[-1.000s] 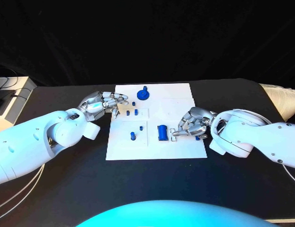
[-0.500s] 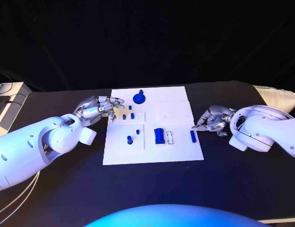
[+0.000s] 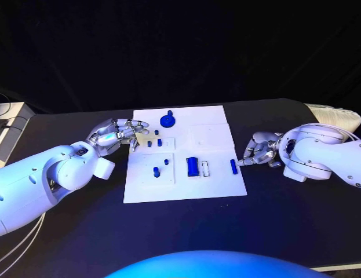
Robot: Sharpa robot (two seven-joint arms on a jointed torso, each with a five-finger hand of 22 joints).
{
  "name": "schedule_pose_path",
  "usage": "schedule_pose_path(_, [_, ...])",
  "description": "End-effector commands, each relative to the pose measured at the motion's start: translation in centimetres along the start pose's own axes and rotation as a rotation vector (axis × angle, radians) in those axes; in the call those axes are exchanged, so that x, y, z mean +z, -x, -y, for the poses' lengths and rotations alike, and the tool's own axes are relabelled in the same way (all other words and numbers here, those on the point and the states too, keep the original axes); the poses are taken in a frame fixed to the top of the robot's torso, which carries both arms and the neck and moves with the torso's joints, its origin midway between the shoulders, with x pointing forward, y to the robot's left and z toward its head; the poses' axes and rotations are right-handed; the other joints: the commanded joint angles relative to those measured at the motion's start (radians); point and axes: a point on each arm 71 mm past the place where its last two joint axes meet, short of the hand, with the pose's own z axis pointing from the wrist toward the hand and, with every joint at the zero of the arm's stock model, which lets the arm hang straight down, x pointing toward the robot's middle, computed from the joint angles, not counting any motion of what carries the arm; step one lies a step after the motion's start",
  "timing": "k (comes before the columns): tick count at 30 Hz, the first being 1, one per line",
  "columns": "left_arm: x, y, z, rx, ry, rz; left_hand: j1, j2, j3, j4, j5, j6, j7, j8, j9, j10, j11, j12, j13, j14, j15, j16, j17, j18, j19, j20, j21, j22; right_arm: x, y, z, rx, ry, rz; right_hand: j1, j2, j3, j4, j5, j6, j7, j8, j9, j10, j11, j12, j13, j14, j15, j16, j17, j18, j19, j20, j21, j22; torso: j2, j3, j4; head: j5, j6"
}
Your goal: Assemble the parts on the task board
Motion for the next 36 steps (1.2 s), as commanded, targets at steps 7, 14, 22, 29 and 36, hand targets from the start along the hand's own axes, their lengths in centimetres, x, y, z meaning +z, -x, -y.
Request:
schedule_pose_path(7, [0.0,-0.2,0.1,-0.01,-0.012,-0.01,0.001,0.005,-0.002,0.004,0.0,-0.003,-0.003,0.004,-0.001,0.007,-0.001,0.004,0.001,0.0,-0.002,0.004,0.002,-0.01,-0.005,-0.002,-0.001,0.001,0.6,-0.6,-1.1,-0.093,-0.002,-0.027,-0.016,0.001,0.004,0.003,0.006,0.003,0.0,0.005,0.002,0.084,-0.006,-0.005,0.239,0.102,-0.005,0.004,0.263,-0.011,0.001,-0.001,-0.005,0.0,0.002,0.0006,0.0014,-0.001,0.0])
schedule_pose_path(14, [0.0,-0.2,0.1,-0.01,-0.009,-0.009,0.001,0.005,-0.002,0.004,0.0,-0.003,-0.003,0.004,-0.001,0.007,-0.001,0.004,0.001,0.0,-0.002,0.004,0.002,-0.01,-0.005,-0.002,-0.001,0.001,0.8,-0.9,-1.8,-0.098,0.011,-0.027,-0.027,-0.003,0.003,0.003,-0.002,0.007,-0.001,0.01,0.006,0.084,-0.007,-0.006,0.238,0.102,-0.005,0.004,0.262,-0.011,0.001,-0.001,-0.005,0.0,0.002,0.0009,0.0,0.0,-0.001])
schedule_pose_path(22, [0.0,-0.2,0.1,-0.011,-0.008,-0.013,0.0,0.005,-0.002,0.005,0.0,-0.003,-0.003,0.004,-0.001,0.006,-0.001,0.004,0.001,0.001,-0.002,0.004,0.002,-0.01,-0.004,-0.002,0.0,0.002,1.5,-1.7,-2.5,-0.131,0.021,-0.024,-0.018,-0.014,0.008,-0.002,-0.021,0.009,-0.005,0.018,0.015,0.084,-0.011,-0.006,0.238,0.102,-0.008,0.004,0.263,-0.011,0.001,-0.003,-0.008,0.001,0.001,0.0009,0.0008,0.001,0.001])
schedule_pose_path(29, [0.0,-0.1,0.1,-0.01,-0.006,-0.011,0.0,0.005,-0.002,0.005,0.0,-0.003,-0.003,0.004,-0.001,0.006,-0.001,0.004,0.001,0.001,-0.002,0.004,0.002,-0.01,-0.004,-0.002,0.0,0.002,2.1,-2.5,-2.5,-0.173,0.018,-0.019,-0.01,-0.017,0.012,-0.003,-0.026,0.009,-0.006,0.021,0.018,0.083,-0.012,-0.007,0.237,0.102,-0.009,0.004,0.261,-0.011,0.001,-0.004,-0.01,0.0,0.002,0.0023,0.0015,0.003,-0.001])
schedule_pose_path(36, [-0.1,-0.1,0.1,-0.009,-0.005,-0.011,0.0,0.005,-0.002,0.006,0.001,-0.003,-0.002,0.004,-0.002,0.005,-0.001,0.005,0.002,0.001,-0.003,0.004,0.002,-0.01,-0.004,-0.002,0.0,0.002,2.4,-2.7,-2.5,-0.228,0.013,-0.007,0.019,-0.027,0.027,-0.007,-0.03,0.003,-0.008,0.025,0.026,0.082,-0.013,-0.008,0.237,0.102,-0.01,0.003,0.261,-0.011,0.001,-0.006,-0.011,0.001,0.002,0.0018,0.0013,0.004,-0.004])
